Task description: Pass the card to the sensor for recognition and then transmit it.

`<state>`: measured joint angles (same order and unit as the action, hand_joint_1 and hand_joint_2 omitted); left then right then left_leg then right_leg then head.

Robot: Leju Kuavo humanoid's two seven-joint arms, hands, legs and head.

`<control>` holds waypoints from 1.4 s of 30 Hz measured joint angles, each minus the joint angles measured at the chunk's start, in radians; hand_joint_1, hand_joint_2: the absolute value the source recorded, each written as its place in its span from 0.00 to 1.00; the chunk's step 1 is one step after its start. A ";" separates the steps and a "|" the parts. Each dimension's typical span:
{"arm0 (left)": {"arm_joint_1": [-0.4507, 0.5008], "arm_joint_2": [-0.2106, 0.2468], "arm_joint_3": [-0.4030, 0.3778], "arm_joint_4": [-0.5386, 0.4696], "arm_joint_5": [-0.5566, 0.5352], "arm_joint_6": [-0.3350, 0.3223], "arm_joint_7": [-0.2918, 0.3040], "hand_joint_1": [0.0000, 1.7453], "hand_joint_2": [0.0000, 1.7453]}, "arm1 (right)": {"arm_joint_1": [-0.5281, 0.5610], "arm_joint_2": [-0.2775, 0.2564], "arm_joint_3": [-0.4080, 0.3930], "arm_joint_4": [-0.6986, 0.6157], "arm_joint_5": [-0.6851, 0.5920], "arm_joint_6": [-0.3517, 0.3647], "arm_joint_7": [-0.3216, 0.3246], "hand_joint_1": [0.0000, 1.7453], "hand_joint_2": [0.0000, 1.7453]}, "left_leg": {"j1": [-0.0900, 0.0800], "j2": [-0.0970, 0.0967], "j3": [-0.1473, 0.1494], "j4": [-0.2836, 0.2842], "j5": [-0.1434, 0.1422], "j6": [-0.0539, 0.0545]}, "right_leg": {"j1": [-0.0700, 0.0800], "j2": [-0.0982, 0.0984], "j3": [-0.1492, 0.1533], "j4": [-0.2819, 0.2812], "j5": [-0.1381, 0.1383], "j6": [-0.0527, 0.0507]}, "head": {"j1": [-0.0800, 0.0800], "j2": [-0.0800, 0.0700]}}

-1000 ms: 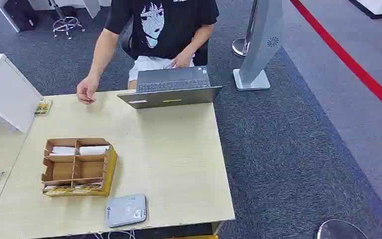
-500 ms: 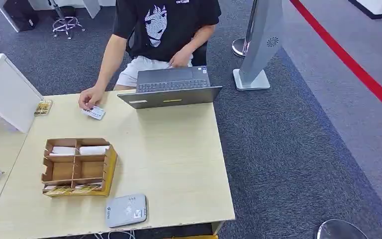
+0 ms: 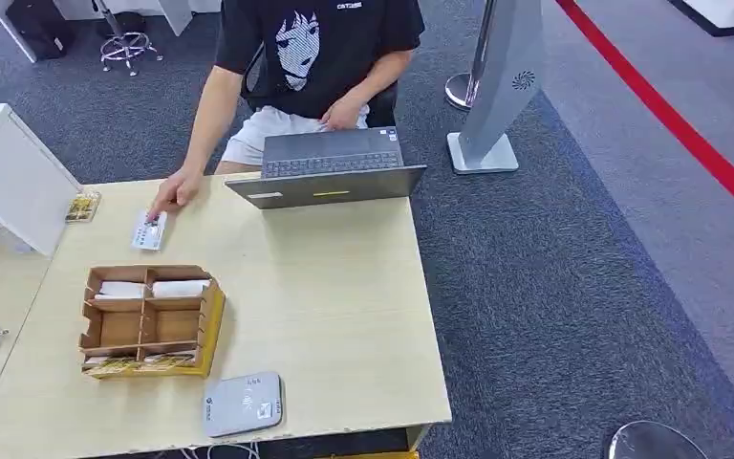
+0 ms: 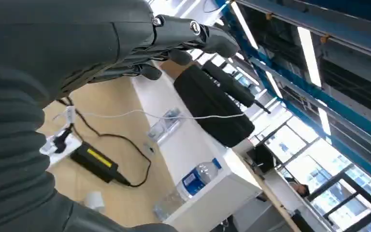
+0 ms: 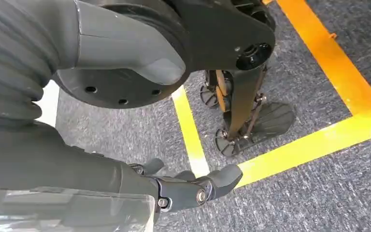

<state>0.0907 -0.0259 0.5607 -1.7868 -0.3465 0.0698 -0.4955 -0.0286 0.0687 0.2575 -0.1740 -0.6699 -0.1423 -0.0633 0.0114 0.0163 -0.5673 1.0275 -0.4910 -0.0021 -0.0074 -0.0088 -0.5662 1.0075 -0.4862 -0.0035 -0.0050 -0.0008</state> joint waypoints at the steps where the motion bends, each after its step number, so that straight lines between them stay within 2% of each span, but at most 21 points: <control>1: -0.016 0.012 -0.014 0.005 -0.027 0.004 0.009 0.00 1.00 | 0.000 0.000 0.003 0.000 0.003 0.000 0.001 0.00 1.00 | 0.000 0.000 0.000 0.000 0.000 0.000 | 0.000 0.000 0.000 0.000 0.000 0.000 | 0.000 0.000; 9: -0.153 0.107 -0.132 0.093 -0.223 0.016 0.078 0.00 1.00 | -0.004 -0.004 0.022 0.001 0.020 0.008 0.011 0.00 1.00 | 0.000 0.001 0.000 0.000 0.000 0.000 | 0.000 0.000 0.000 0.000 0.001 -0.001 | 0.000 0.000; 26: -0.446 0.309 -0.392 0.356 -0.615 0.058 0.217 0.00 1.00 | -0.007 -0.016 0.037 0.001 0.021 0.018 0.013 0.00 1.00 | 0.000 0.001 0.000 0.000 0.001 -0.001 | 0.000 0.001 -0.001 0.000 0.002 -0.002 | 0.000 0.000; 38: -0.625 0.466 -0.551 0.536 -0.908 0.081 0.303 0.00 1.00 | -0.012 -0.026 0.037 0.002 -0.003 0.036 -0.030 0.00 1.00 | 0.000 0.002 0.000 0.000 0.002 0.000 | 0.000 0.002 -0.001 0.001 0.002 -0.002 | 0.000 0.000; 39: -0.635 0.476 -0.559 0.541 -0.935 0.083 0.311 0.10 1.00 | -0.012 -0.026 0.037 0.002 -0.004 0.037 -0.033 0.00 1.00 | 0.000 0.003 0.000 0.000 0.002 0.000 | 0.000 0.003 -0.002 0.001 0.002 -0.003 | -0.001 0.000; 40: -0.652 0.484 -0.571 0.555 -0.959 0.085 0.320 1.00 1.00 | -0.012 -0.026 0.037 0.002 -0.006 0.037 -0.037 0.00 1.00 | 0.000 0.002 0.000 0.000 0.002 0.000 | 0.000 0.003 -0.002 0.001 0.002 -0.003 | 0.000 0.000; 42: -0.686 0.504 -0.600 0.593 -1.006 0.087 0.336 1.00 1.00 | -0.014 -0.027 0.036 0.002 -0.011 0.042 -0.042 0.00 1.00 | 0.000 0.002 0.000 0.000 0.002 0.000 | 0.000 0.002 -0.002 0.001 0.002 -0.003 | 0.000 0.000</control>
<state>-0.5956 0.4780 -0.0394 -1.1942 -1.3529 0.1571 -0.1592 -0.0423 0.0420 0.2934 -0.1720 -0.6813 -0.1004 -0.1056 0.0115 0.0186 -0.5677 1.0279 -0.4891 -0.0025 -0.0072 -0.0063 -0.5679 1.0083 -0.4840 -0.0061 -0.0046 -0.0008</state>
